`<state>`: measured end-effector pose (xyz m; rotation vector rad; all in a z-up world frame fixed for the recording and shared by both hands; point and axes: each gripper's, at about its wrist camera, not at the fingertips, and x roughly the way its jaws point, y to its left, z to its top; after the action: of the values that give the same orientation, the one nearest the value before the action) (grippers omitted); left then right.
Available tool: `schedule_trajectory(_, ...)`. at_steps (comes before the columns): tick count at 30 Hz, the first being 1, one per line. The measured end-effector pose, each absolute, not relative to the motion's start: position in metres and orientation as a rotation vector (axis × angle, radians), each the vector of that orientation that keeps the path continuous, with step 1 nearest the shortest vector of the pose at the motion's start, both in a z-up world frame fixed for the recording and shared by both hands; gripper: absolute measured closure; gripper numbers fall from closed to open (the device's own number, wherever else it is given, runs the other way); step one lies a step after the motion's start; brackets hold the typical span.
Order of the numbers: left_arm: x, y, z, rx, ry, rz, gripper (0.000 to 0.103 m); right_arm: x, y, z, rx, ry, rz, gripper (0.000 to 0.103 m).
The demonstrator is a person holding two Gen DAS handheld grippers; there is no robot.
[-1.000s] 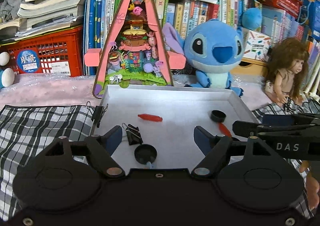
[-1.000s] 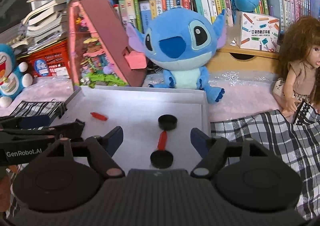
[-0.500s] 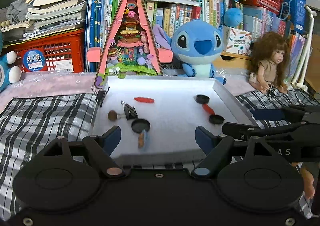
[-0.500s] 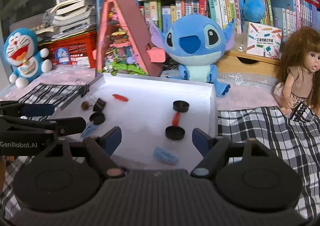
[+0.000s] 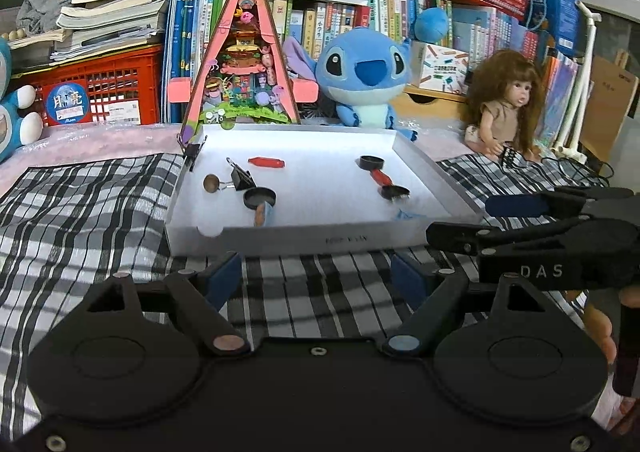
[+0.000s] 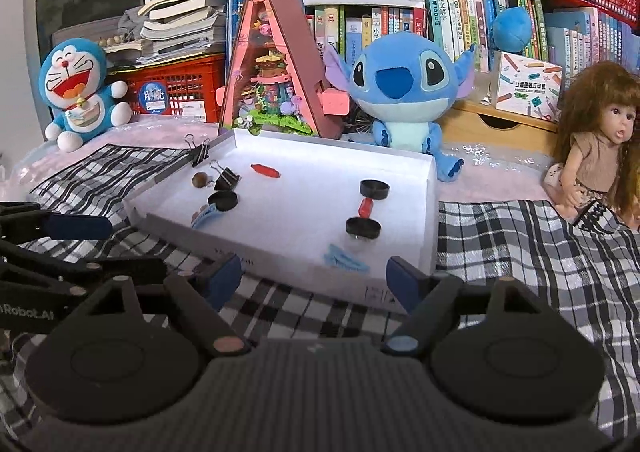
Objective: Organize rigid objects
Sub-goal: 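Withdraw both tools from the tray back to the last items on the cloth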
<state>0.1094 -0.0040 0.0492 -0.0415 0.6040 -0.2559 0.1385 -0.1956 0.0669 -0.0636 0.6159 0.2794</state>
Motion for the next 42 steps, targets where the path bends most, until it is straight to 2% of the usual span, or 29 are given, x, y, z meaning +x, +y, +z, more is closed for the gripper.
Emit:
schedule_trajectory(23,0.025,-0.006,0.026,-0.015,0.571,-0.294,0.021,0.079,-0.192,0.046,-0.118,0.590,0.304,0.014)
schedule_trajectory(42,-0.002,-0.005,0.013,0.009,0.584,-0.319,0.021,0.059,-0.193,0.035,-0.154,0.593,0.299,0.013)
